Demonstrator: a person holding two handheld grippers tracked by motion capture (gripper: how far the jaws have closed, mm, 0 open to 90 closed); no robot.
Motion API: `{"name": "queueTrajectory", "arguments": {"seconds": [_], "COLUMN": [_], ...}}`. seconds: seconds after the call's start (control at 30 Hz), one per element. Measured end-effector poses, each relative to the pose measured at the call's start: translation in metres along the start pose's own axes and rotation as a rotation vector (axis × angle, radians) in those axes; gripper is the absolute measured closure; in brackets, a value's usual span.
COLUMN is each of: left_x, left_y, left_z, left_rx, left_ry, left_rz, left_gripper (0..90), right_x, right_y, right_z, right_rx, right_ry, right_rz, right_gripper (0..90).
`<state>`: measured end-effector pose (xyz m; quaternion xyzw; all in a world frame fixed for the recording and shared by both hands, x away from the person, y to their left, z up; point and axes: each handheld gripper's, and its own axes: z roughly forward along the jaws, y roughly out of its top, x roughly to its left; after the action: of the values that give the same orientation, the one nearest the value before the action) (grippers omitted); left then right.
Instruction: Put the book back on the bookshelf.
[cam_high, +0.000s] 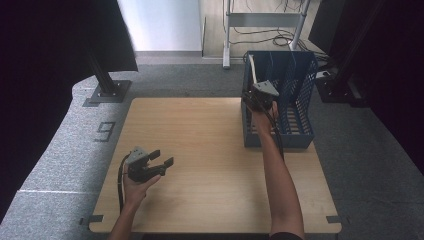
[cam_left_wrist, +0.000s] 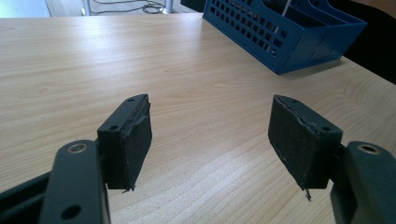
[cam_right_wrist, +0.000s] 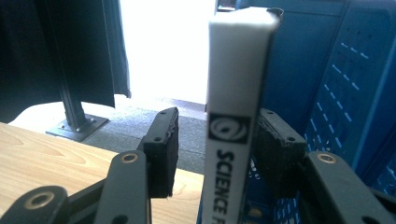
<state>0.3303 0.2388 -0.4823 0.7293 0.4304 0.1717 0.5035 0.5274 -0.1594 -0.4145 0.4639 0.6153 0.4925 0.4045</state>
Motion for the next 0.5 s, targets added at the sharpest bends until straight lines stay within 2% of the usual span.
{"name": "queueTrajectory", "arguments": {"seconds": [0.17,0.5], "left_x": [-0.0008,-0.0013], "left_y": [-0.0002,-0.0003], "left_z": [0.0009,0.0016], "left_rx": [0.006,0.005], "left_ry": [-0.001,-0.004], "left_rz": [0.004,0.002], "left_gripper": [30.4,30.4], "right_x": [-0.0043,-0.0075], "right_y": [-0.0005,-0.0014], "right_z": [-0.0022,-0.0050], "right_rx": [0.002,0.001], "right_ry": [-0.001,-0.011], "right_rz": [0.010,0.010], "right_gripper": [53.9,53.6]}}
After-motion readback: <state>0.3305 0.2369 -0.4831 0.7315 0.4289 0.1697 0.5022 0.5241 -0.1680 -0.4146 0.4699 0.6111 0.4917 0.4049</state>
